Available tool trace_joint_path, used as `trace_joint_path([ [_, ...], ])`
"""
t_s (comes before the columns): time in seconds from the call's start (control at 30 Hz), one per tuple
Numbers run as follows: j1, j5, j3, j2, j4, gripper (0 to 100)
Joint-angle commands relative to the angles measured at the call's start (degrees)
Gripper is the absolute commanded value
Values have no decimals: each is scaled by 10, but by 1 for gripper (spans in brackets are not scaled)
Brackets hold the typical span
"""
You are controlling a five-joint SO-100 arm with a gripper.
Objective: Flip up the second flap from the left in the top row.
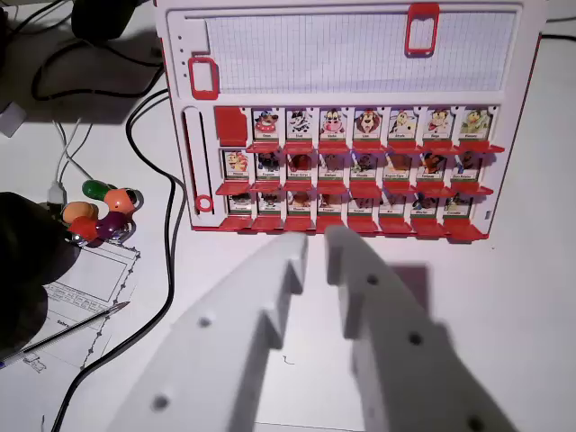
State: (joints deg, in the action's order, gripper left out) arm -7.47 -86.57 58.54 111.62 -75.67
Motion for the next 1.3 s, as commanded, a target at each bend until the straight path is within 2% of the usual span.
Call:
trace_joint_path([
  [0.0,-8,9,-52,-6,-11,2],
  [0.33,-34,70,-128,-127,-68,2],
  [0.5,-37,96,-141,-189,-71,2],
  [0.67,-51,129,-191,-271,-75,2],
  [1.03,-83,186,-275,-440,-37,2],
  [1.27,-85,204,-328,-522,4,2],
])
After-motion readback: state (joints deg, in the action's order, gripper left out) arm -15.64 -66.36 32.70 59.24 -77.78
